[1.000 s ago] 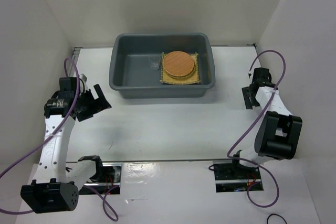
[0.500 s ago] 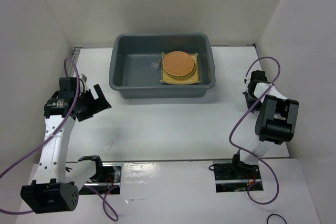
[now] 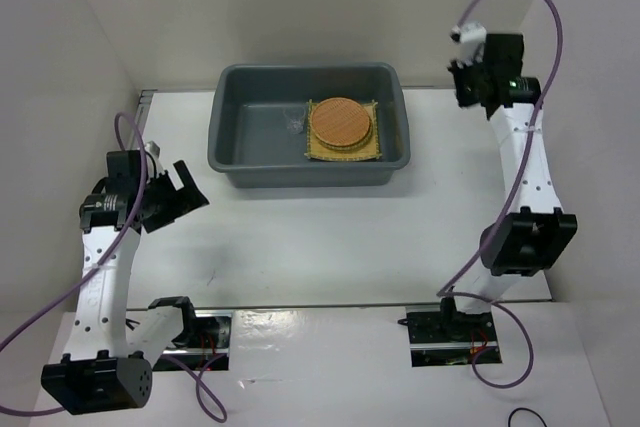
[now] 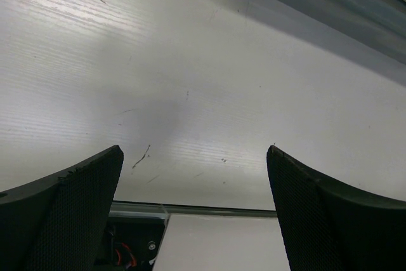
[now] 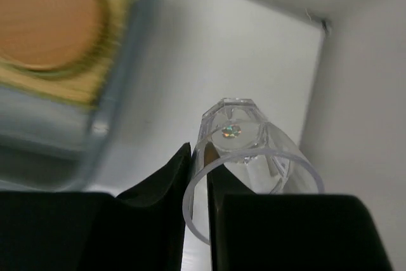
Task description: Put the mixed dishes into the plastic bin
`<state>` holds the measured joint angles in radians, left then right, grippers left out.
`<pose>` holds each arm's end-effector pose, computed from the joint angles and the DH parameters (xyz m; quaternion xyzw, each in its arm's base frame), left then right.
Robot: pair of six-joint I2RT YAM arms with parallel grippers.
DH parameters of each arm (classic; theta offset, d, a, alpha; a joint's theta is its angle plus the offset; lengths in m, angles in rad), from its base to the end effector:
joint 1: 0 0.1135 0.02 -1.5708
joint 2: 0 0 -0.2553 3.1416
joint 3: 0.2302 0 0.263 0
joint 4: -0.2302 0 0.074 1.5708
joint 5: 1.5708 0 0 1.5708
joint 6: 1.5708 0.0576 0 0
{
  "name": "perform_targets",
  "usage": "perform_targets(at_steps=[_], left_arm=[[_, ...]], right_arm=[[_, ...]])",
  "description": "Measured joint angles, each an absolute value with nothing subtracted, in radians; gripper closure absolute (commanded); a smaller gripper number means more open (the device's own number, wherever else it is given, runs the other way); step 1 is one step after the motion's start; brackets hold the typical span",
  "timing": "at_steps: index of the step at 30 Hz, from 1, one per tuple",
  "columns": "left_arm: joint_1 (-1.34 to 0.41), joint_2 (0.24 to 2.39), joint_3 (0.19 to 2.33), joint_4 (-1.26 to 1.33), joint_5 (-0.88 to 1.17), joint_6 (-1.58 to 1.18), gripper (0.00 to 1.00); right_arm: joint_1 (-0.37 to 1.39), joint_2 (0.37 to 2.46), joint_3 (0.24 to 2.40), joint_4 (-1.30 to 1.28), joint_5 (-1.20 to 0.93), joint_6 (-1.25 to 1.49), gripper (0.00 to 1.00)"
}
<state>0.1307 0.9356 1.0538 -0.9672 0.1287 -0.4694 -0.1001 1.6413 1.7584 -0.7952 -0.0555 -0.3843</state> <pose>0.2016 0.0190 0.3104 -0.2543 0.8986 -0.1187 0.3372 0.3861 -0.0356 0.3752 -0.1395 0.8909 -0.0792 0.4249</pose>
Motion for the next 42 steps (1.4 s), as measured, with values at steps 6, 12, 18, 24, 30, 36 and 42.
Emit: perform_targets(at_steps=[6, 12, 18, 24, 30, 36, 42], left_arm=[[0.137, 0.955, 1.054, -0.966, 0.136, -0.469, 0.00], [0.139, 0.914, 1.051, -0.970, 0.137, -0.472, 0.00], [0.147, 0.834, 1.024, -1.022, 0.142, -0.486, 0.00], [0.147, 0.779, 1.031, -1.093, 0.145, -0.506, 0.00], [0.147, 0.744, 1.034, -1.144, 0.148, -0.527, 0.00], [0.147, 0.728, 1.035, -1.177, 0.151, -0.531, 0.00], [0.147, 0.727, 1.035, -1.187, 0.155, -0.540, 0.00]], right_arm=[[0.187, 1.865, 2.479, -0.941, -0.333, -0.393, 1.00], [0.408, 2.160, 2.729, -1.082, -0.321, -0.419, 1.00], [0.617, 2.543, 2.968, -1.177, -0.218, -0.424, 1.00], [0.711, 2.695, 3.040, -1.273, -0.165, -0.424, 1.00], [0.699, 2.737, 3.097, -1.279, -0.076, -0.429, 1.00], [0.688, 2.811, 3.106, -1.266, 0.016, -0.443, 0.99], [0.688, 2.865, 3.106, -1.240, 0.041, -0.448, 0.97]])
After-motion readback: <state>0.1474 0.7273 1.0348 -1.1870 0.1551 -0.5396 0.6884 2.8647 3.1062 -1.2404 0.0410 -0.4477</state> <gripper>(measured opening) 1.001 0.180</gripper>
